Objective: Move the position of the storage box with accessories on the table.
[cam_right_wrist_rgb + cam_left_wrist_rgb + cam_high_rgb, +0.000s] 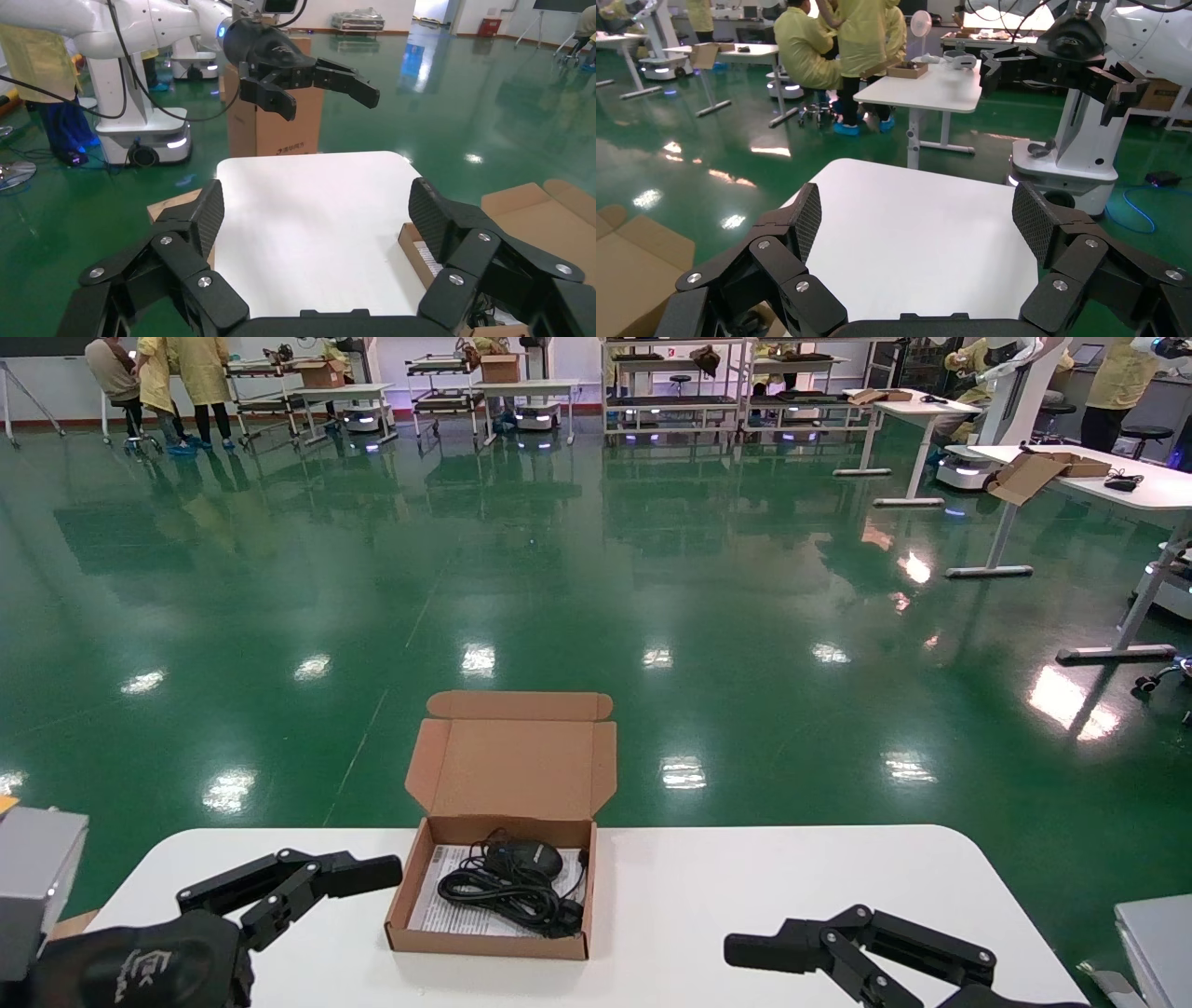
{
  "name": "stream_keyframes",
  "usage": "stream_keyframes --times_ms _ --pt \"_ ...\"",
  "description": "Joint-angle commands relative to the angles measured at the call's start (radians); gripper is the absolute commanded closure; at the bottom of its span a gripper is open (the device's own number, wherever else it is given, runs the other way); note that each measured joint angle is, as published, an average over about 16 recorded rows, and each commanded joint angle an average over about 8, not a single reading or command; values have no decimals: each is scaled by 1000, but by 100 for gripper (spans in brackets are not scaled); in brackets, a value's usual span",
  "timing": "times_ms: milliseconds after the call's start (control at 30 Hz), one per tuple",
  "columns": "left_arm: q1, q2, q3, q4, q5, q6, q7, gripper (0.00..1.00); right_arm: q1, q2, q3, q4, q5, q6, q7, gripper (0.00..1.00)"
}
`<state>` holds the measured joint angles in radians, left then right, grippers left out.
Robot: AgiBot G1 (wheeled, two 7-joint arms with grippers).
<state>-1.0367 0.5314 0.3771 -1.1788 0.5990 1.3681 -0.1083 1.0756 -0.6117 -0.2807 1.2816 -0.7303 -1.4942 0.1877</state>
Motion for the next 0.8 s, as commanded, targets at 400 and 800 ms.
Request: stream_keyframes --times_ms 400,800 --pt "0 0 0 0 0 0 0 0 0 0 0 0 0 0 0 0" --pt "0 0 0 0 0 0 0 0 64 -57 -64 -12 -100 3 31 0"
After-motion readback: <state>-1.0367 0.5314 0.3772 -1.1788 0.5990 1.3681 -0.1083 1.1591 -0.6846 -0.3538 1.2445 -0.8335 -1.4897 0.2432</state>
